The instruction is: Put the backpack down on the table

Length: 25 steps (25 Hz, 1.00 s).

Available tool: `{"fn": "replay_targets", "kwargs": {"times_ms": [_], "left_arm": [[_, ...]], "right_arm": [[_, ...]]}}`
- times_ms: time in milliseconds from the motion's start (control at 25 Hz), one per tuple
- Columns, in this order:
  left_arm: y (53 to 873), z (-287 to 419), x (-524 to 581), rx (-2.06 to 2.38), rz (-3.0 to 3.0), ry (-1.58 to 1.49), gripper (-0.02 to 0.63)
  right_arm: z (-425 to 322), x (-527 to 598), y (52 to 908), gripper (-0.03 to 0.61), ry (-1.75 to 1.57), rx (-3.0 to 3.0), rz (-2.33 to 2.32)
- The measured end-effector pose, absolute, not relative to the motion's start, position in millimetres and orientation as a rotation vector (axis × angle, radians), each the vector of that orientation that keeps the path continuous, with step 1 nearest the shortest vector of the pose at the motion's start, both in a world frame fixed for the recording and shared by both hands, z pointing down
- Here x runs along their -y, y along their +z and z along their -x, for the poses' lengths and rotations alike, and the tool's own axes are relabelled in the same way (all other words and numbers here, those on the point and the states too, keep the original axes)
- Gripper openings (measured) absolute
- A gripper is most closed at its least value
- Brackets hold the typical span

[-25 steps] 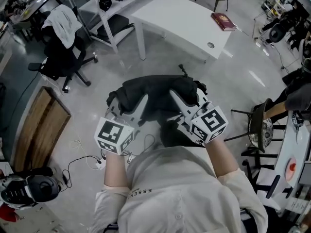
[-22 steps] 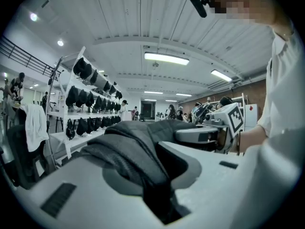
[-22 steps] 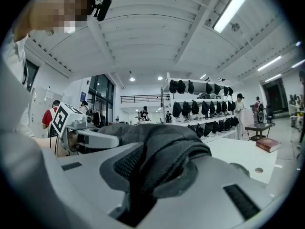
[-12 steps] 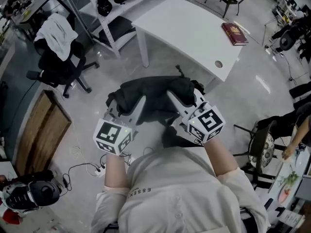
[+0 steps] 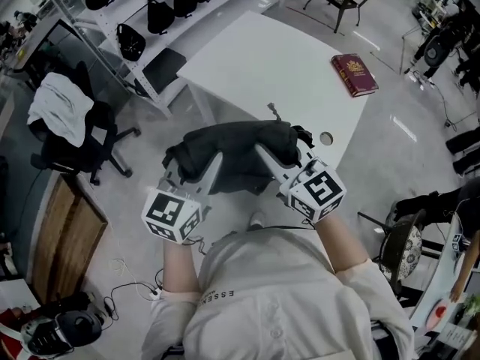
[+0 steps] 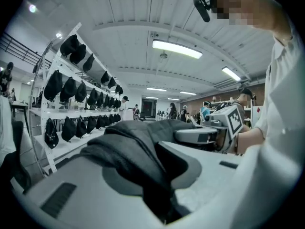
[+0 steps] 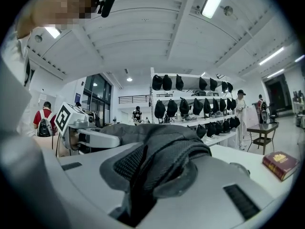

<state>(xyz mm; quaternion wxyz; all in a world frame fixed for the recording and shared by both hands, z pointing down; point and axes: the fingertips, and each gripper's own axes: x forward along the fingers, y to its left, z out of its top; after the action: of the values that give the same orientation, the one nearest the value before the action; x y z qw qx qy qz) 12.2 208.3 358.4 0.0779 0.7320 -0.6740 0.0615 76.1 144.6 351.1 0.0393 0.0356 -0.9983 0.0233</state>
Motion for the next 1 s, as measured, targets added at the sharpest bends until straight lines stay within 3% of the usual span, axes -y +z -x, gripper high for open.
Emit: {"fn": "replay_targets", "kwargs": {"times_ms": [1000], "left_arm": [[335.3,68.3,128.4,1.53,-2.587,0.24,0.089]], "right_arm": [[-15.8,161.6,327.7,0.089,0.066,2.995,-0.735]]}}
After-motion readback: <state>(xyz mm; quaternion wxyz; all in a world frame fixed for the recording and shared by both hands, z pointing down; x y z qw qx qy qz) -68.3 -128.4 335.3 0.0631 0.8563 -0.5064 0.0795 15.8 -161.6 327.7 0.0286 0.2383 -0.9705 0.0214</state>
